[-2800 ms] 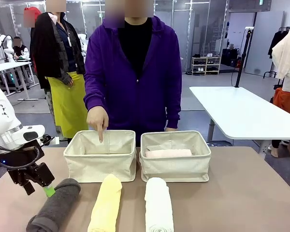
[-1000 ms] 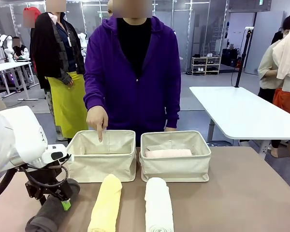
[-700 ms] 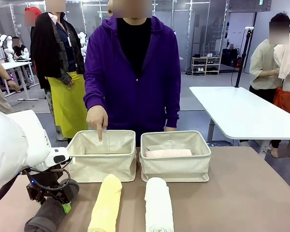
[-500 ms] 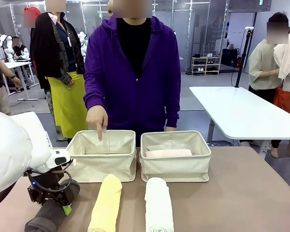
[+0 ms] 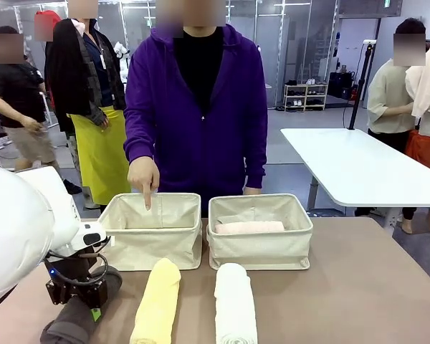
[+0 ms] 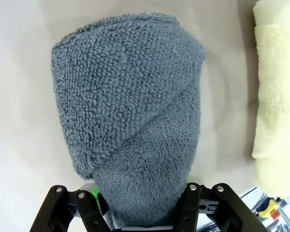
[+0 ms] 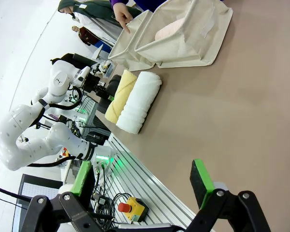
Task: Divide the towels into two baskets.
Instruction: Pick up one hotel-folded towel from the bottom of the table and place it in the Fabric basket indicated by the person.
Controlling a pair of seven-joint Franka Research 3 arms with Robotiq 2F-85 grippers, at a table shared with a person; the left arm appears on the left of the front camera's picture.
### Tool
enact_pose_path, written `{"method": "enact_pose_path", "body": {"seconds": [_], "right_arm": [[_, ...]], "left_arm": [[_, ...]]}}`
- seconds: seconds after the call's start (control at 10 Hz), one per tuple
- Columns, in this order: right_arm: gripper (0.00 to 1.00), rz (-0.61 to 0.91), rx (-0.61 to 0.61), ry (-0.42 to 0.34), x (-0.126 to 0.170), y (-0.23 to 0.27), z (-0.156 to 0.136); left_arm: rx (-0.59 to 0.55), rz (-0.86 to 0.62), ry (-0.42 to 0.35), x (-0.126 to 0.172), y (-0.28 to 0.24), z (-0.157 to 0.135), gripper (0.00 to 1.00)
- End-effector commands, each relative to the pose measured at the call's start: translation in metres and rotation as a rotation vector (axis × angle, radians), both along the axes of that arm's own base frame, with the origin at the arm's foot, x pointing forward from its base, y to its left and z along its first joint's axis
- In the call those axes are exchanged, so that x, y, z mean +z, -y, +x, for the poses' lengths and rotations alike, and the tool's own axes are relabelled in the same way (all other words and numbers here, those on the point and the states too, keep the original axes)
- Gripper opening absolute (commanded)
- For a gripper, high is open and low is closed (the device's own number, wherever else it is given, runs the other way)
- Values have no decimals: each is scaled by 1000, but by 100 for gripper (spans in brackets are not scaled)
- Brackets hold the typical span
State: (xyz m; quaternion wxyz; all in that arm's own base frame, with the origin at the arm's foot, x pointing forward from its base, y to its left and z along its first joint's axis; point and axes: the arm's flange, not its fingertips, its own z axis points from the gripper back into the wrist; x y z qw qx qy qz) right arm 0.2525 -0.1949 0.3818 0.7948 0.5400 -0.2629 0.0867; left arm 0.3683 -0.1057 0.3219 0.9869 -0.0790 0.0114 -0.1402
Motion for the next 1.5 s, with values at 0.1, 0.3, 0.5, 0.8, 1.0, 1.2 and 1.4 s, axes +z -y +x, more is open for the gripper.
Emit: {"method": "enact_pose_path", "body": {"seconds": [0.1,0.3,0.5,0.8,1.0,1.2,1.4], "right_arm": [[100,6,3,4,4,0,-3],[100,6,3,4,4,0,-3],[100,6,3,4,4,0,-3],[100,6,3,4,4,0,-3],[100,6,3,4,4,0,-3],[100,6,3,4,4,0,-3],[100,6,3,4,4,0,-3]], "left_arm": [[-67,-72,8,11,-13,-37,21],[-139,-82,24,49,-12,-40,21],[-254,-151,4,83,-4,-48,21],[-487,-114,93,123,15,-58,21],[-685,-129,176,142,25,-58,21],[-708,-166,230,146,29,-60,21],[-679,-110,159,137,24,-49,21]]}}
